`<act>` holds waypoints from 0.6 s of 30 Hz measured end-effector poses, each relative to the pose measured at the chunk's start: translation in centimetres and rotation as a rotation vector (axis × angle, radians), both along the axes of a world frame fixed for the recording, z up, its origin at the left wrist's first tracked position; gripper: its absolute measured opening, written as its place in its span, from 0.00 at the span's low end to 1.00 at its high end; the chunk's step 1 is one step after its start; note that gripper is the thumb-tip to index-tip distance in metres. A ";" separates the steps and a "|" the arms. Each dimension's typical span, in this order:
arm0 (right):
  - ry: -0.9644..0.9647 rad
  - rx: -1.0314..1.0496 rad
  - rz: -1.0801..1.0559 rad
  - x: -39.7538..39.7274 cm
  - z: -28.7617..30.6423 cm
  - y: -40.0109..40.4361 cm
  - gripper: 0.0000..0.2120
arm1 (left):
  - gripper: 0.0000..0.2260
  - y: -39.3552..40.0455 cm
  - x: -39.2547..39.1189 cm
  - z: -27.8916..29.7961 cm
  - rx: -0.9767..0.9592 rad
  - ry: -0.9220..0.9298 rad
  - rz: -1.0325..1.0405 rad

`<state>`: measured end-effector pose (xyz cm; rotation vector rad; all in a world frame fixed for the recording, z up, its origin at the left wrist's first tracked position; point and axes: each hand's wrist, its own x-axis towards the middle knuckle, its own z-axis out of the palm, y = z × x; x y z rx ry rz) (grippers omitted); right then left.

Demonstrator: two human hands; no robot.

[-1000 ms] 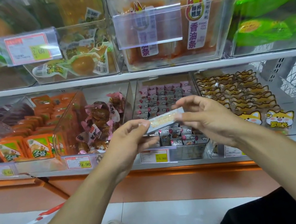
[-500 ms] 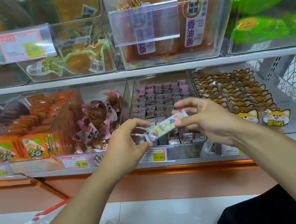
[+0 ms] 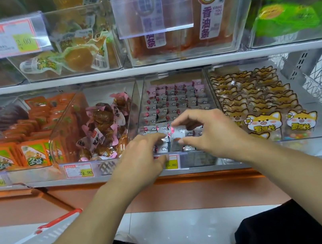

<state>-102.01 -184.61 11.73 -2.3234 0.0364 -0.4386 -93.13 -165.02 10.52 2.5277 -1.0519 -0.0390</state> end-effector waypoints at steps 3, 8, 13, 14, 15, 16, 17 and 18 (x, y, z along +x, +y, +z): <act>0.225 -0.228 0.118 0.4 -0.2 0.7 0.14 | 0.26 -0.2 0.0 -0.2 -0.041 -0.021 -0.002; 0.220 -0.288 -0.028 0.4 0.5 0.0 0.14 | 0.24 -0.5 -0.5 -0.5 -0.092 -0.053 -0.046; 0.319 -0.477 -0.085 0.4 0.2 -0.3 0.07 | 0.25 -1.3 -1.5 -1.2 0.041 -0.148 -0.175; 0.325 -0.458 -0.095 0.4 0.2 -0.1 0.04 | 0.24 -1.4 -1.6 -1.4 0.077 -0.164 -0.172; 0.326 -0.435 -0.112 0.4 0.1 0.2 0.03 | 0.21 -1.6 -1.6 -1.4 0.103 -0.180 -0.166; 0.321 -0.409 -0.135 0.5 0.0 0.3 0.04 | 0.19 -1.7 -1.6 -1.3 0.116 -0.191 -0.156; 0.304 -0.367 -0.163 0.5 0.0 0.4 0.05 | 0.17 -1.9 -1.6 -1.2 0.113 -0.195 -0.147; 0.268 -0.294 -0.189 0.5 -0.1 0.3 0.06 | 0.16 -2.0 -1.5 -1.1 0.101 -0.195 -0.141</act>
